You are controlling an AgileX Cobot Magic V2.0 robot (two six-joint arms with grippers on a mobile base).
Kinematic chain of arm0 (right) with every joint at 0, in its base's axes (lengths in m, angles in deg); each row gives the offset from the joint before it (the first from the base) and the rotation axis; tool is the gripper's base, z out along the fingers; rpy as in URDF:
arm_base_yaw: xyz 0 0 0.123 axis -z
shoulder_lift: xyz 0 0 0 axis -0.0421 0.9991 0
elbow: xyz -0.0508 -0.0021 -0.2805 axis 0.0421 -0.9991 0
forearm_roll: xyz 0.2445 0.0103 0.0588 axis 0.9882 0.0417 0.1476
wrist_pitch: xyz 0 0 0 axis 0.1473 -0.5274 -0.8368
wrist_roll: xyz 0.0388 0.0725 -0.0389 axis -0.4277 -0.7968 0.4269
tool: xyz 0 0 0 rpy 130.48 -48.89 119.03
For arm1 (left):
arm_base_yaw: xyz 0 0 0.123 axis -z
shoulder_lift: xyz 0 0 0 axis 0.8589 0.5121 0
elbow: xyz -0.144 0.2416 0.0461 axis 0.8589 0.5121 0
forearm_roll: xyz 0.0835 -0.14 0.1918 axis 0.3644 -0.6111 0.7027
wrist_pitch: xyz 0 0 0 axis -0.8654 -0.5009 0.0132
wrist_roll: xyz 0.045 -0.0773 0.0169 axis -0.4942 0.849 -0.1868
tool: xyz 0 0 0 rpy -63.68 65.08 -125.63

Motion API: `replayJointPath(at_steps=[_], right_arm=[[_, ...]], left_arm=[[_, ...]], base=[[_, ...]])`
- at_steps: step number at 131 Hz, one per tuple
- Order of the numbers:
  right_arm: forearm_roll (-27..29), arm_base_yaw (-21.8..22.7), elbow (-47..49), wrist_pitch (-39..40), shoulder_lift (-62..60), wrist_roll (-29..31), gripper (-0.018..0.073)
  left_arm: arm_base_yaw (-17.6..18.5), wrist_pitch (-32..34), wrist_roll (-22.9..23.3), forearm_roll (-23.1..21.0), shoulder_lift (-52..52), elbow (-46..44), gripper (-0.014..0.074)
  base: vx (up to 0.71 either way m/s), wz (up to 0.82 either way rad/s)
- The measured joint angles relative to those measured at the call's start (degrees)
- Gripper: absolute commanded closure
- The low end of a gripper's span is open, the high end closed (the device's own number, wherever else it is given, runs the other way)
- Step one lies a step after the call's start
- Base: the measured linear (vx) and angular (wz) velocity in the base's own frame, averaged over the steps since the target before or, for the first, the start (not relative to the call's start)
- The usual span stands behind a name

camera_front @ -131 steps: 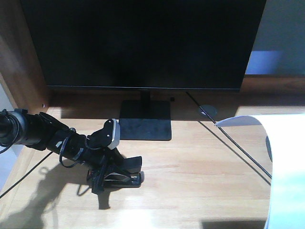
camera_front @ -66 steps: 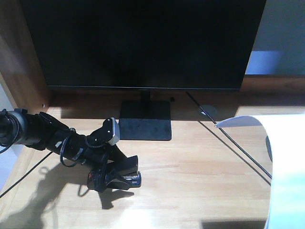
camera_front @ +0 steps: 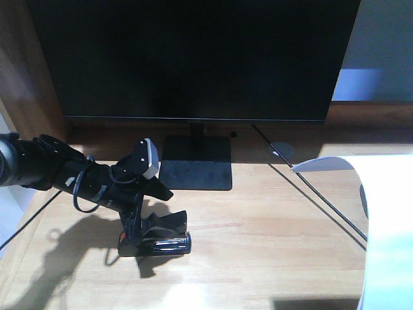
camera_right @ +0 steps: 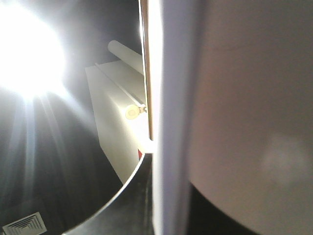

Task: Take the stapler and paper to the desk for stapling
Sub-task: 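Set the stapler down on the desk and open the left gripper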

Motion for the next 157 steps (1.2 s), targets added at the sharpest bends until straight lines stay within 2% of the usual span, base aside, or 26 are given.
replayJointPath(at_steps=[32, 73, 106, 157], right_arm=[[0.00, 0.00, 0.00, 0.00, 0.00, 0.00, 0.0565], [0.00, 0.00, 0.00, 0.00, 0.00, 0.00, 0.0565], [0.00, 0.00, 0.00, 0.00, 0.00, 0.00, 0.0565], [0.00, 0.00, 0.00, 0.00, 0.00, 0.00, 0.0565]], left_arm=[[0.00, -0.12, 0.82, 0.16, -5.16, 0.00, 0.0262], [0.00, -2.78, 1.02, 0.43, -7.88, 0.00, 0.0605], [0.00, -4.16, 1.02, 0.71, -7.95, 0.00, 0.0603], [0.00, -2.51, 1.02, 2.11, -4.29, 0.00, 0.0603]], base=[[0.00, 0.00], [0.00, 0.00], [0.00, 0.00], [0.00, 0.00]])
